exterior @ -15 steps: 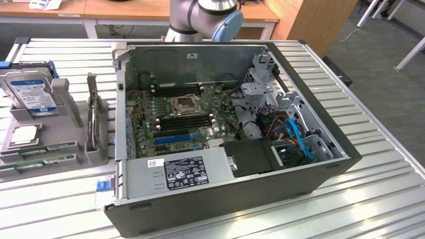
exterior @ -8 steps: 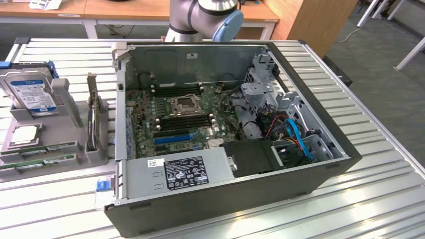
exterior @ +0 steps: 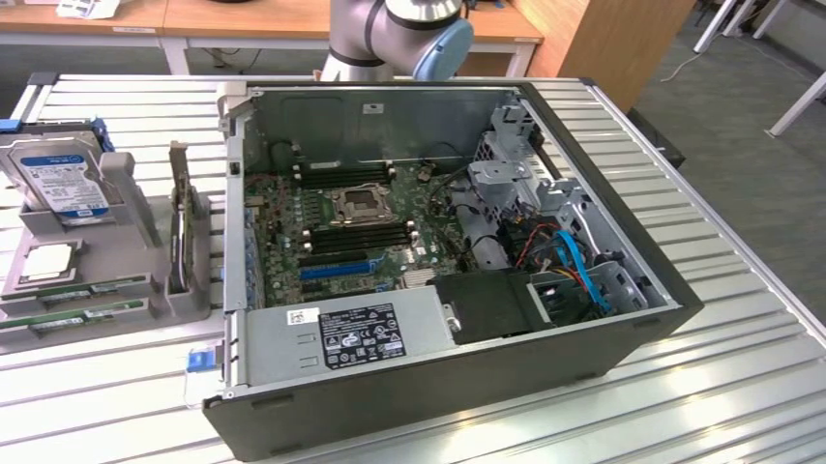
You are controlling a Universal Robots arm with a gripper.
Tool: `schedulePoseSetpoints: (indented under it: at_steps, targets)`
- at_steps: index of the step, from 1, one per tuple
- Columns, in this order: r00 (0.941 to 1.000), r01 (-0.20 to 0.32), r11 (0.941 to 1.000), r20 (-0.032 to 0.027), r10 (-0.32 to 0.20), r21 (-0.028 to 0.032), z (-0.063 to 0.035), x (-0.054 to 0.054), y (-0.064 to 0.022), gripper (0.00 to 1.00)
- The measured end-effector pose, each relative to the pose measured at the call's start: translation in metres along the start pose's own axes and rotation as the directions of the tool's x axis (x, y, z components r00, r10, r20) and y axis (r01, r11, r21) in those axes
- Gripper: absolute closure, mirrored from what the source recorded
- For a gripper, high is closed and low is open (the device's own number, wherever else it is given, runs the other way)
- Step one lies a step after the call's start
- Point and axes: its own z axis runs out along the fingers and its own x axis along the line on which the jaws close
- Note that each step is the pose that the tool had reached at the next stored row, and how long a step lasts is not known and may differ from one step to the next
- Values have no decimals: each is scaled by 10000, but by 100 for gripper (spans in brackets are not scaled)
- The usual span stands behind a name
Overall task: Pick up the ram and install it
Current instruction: 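Pick up the ram and move it above insertion slot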
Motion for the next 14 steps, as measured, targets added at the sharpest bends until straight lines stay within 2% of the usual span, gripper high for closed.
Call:
schedulePoseSetpoints:
  at_steps: [14]
  targets:
    - [10000, 1, 10000, -1, -1, -1, 141, 7, -7, 71]
